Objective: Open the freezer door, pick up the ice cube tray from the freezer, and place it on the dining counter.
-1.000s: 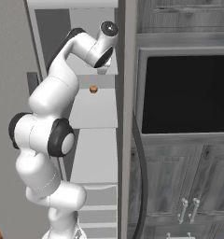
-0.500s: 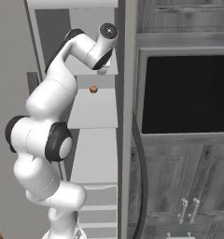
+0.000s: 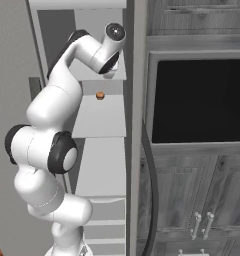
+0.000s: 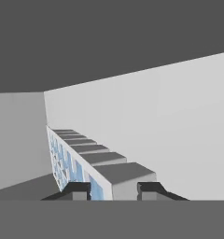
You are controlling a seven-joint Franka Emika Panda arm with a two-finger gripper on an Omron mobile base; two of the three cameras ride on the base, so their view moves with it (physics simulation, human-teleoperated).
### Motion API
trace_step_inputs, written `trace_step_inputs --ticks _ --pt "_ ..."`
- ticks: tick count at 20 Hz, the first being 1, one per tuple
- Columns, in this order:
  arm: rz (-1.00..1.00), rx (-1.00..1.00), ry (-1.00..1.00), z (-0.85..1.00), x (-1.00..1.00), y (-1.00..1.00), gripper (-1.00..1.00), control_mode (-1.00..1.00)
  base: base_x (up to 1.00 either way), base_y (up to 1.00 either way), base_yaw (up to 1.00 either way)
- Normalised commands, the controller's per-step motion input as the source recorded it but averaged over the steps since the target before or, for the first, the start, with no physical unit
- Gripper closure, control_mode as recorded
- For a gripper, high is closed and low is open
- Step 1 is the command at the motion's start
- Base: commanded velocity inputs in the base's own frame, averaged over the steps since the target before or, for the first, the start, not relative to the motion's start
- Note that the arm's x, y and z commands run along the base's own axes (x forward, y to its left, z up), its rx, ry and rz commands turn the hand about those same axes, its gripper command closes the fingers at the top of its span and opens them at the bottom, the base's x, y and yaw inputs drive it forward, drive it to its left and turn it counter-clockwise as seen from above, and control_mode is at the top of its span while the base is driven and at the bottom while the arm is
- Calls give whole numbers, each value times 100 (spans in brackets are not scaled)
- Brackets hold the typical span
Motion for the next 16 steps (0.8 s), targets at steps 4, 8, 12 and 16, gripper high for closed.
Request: trace_step_inputs --ticks 4,8,12,16 --pt "0 0 0 20 -11 0 100 -100 0 0 0" --pt "0 0 -1 12 -18 0 100 -100 0 0 0" --pt "0 0 -3 2 -17 0 100 -100 0 0 0" --pt "0 0 -6 0 -8 0 100 -100 0 0 0"
